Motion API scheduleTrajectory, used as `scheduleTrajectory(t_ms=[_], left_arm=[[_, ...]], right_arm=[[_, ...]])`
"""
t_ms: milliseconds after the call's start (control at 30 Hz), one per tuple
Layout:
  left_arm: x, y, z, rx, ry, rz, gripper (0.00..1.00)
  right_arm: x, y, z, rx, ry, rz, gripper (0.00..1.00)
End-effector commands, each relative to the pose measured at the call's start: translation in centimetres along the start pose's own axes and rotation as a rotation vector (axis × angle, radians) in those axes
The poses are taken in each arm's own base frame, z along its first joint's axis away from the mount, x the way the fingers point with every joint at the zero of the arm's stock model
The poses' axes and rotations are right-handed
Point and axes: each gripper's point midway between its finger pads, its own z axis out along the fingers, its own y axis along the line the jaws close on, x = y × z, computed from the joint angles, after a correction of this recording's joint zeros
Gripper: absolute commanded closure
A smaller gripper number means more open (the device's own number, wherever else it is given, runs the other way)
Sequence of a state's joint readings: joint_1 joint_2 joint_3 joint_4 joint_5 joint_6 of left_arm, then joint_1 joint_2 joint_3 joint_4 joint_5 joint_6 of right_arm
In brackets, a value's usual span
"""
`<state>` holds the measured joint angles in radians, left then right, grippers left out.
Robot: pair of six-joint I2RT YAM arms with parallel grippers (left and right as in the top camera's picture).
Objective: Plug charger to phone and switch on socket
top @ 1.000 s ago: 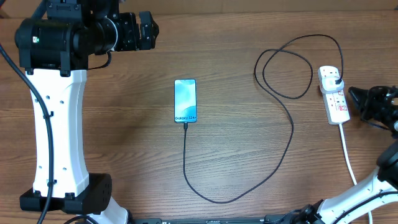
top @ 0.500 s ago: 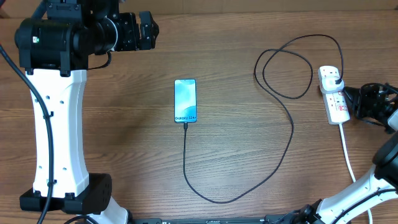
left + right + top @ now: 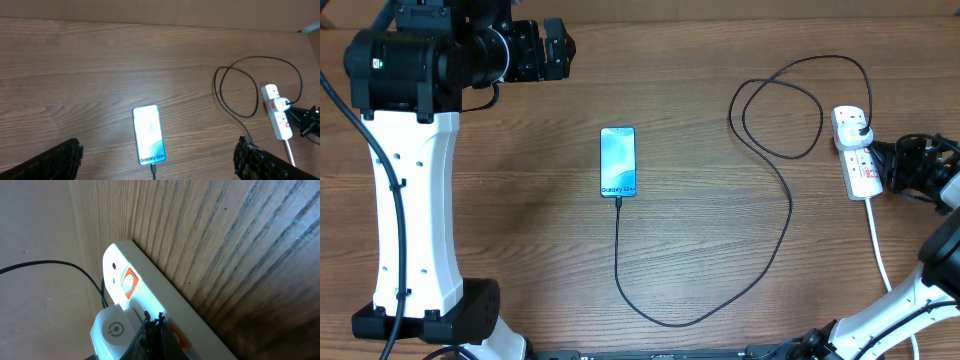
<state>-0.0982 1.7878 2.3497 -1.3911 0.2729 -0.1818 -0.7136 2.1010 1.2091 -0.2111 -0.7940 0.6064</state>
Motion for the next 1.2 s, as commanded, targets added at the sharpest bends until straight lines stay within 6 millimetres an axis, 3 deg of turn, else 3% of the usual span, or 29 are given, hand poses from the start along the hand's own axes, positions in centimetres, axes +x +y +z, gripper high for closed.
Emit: scheduleTrajectory(t_ms=[0, 733, 1167], left_arm=[[0.1, -0.6, -0.3, 0.016, -0.004, 0.011, 0.00], [0.1, -0.6, -0.3, 0.016, -0.004, 0.010, 0.00], [0.1, -0.6, -0.3, 0.016, -0.004, 0.010, 0.00]], right_arm=[[0.7, -0.3, 0.7, 0.004, 0.020, -0.010, 0.96], [2.5, -2.6, 0.8, 0.080, 0.080, 0.014, 0.96], [3.7, -2.9, 1.5, 0.101, 0.102, 0.011, 0.96]])
